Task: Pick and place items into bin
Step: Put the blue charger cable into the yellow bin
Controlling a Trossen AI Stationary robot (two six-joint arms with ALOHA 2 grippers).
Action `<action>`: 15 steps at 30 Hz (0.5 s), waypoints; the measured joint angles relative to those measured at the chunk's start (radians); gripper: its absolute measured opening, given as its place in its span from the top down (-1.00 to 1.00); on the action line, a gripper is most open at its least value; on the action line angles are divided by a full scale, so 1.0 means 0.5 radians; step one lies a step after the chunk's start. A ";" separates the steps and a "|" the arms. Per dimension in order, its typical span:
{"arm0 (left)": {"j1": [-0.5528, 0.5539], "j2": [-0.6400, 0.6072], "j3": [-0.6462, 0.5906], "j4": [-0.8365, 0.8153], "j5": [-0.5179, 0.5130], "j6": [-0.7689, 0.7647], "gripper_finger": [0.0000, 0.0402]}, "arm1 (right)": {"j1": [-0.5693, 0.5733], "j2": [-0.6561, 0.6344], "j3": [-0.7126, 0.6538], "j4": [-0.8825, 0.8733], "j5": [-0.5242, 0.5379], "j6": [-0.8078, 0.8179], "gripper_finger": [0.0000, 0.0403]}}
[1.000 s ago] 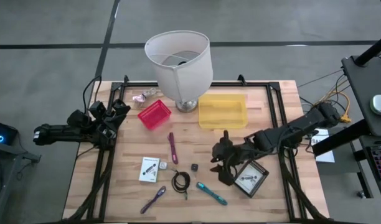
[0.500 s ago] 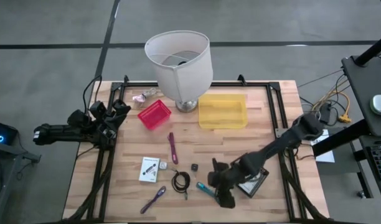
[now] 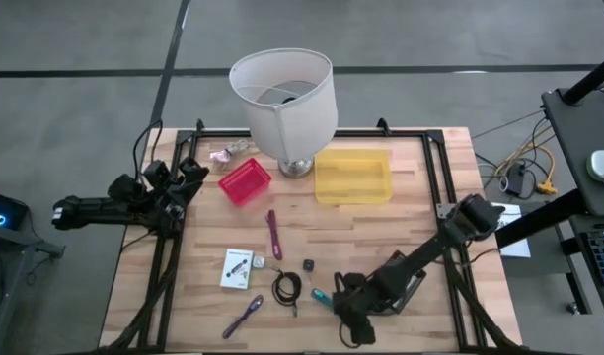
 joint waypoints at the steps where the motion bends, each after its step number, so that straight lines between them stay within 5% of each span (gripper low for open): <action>1: 0.000 -0.002 0.000 0.001 -0.010 0.001 -0.05 | 0.006 0.023 0.000 0.000 -0.001 0.012 -0.06; 15: 0.000 -0.002 0.000 0.001 -0.017 0.001 -0.05 | 0.011 0.094 0.002 -0.009 0.060 0.166 0.08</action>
